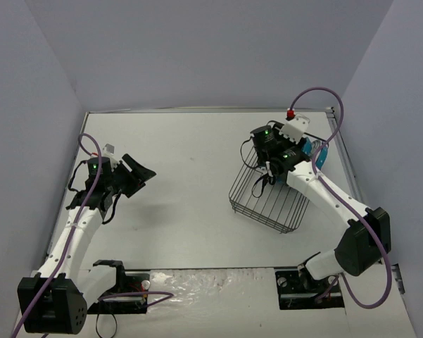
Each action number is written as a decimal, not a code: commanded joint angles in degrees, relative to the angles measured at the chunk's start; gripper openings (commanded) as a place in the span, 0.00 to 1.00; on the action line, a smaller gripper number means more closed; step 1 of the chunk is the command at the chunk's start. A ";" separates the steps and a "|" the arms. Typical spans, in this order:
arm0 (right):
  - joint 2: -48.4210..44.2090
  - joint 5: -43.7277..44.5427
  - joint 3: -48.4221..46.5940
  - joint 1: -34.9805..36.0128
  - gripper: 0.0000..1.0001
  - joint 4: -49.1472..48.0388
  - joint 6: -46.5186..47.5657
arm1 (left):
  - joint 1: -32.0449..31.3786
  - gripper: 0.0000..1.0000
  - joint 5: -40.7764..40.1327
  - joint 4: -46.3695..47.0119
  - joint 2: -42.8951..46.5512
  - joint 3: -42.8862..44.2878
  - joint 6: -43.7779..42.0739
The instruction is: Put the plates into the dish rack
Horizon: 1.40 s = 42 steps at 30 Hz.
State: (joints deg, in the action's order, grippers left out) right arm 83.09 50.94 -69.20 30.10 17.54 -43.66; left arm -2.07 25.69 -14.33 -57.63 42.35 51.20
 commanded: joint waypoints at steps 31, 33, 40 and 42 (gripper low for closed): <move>-20.10 -47.39 -9.14 1.37 1.00 -25.48 23.06 | -5.93 0.97 5.57 -3.37 -1.67 36.22 -14.40; -20.46 -48.25 -9.55 1.37 1.00 -25.80 23.05 | -6.37 0.97 5.73 -2.73 -1.61 36.79 -14.63; -20.71 -49.68 -9.67 1.37 1.00 -26.77 23.79 | -7.55 0.97 6.42 -0.64 -2.11 36.81 -14.43; -20.54 -49.79 -9.49 1.37 1.00 -26.74 23.86 | -7.87 0.97 6.44 -0.37 -2.16 36.69 -14.41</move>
State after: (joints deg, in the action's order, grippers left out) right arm 62.92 3.32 -77.32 31.20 -3.63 -20.99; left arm -9.19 30.91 -19.87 -60.19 76.44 37.87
